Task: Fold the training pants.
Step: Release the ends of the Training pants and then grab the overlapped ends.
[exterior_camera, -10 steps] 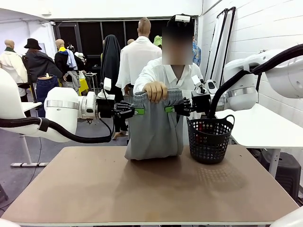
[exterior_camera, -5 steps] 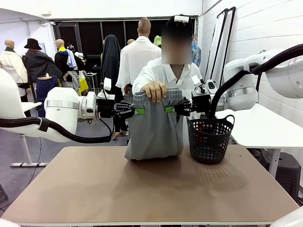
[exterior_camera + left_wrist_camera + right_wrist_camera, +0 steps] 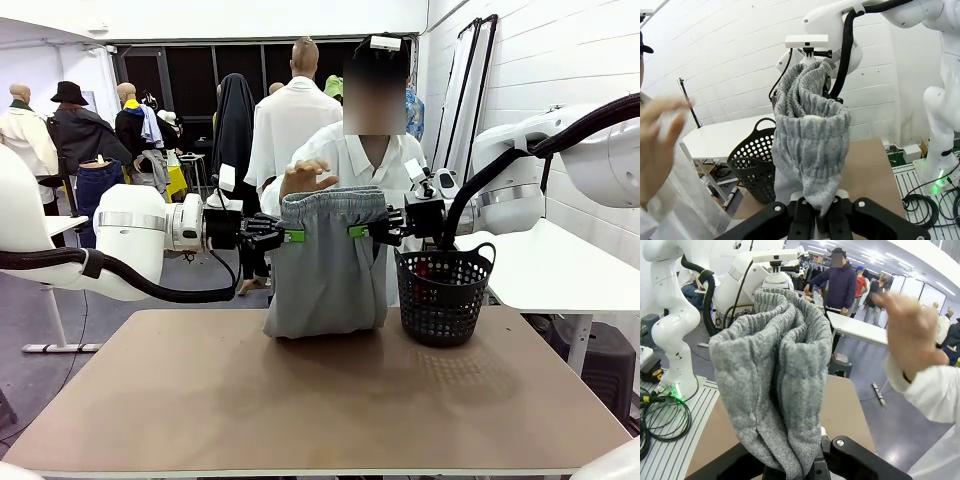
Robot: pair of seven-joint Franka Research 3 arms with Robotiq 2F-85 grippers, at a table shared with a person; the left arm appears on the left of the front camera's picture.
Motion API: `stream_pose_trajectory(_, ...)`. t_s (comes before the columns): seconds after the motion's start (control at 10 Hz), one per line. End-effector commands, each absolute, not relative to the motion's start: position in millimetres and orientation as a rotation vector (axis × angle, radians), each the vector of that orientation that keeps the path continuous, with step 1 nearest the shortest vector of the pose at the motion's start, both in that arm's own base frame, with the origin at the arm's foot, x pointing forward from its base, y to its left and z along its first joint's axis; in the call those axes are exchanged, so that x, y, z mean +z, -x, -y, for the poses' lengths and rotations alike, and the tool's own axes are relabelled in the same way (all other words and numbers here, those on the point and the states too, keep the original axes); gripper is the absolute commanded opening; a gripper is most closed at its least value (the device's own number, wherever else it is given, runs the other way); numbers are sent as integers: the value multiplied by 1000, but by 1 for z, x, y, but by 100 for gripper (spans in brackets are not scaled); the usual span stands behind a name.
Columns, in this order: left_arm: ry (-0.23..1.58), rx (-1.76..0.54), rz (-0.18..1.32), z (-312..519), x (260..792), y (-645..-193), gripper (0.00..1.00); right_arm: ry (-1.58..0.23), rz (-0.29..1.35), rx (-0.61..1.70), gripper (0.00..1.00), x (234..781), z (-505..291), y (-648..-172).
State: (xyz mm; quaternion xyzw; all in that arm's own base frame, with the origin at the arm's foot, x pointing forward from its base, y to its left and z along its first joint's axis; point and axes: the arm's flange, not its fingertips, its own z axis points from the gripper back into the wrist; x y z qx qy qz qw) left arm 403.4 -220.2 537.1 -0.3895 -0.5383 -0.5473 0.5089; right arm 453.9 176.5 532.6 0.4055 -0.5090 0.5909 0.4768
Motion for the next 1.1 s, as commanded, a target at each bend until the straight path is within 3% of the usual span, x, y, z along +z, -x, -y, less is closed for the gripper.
stream_pose_trajectory(0.0, 932, -1311, 1333, 222, 536, -399, 0, -1005, 1243, 1448, 0, 534, -177, -453)
stream_pose_trajectory(1.0, 932, -1311, 1333, 222, 536, -399, 0, -1005, 1243, 1448, 0, 534, -177, -453)
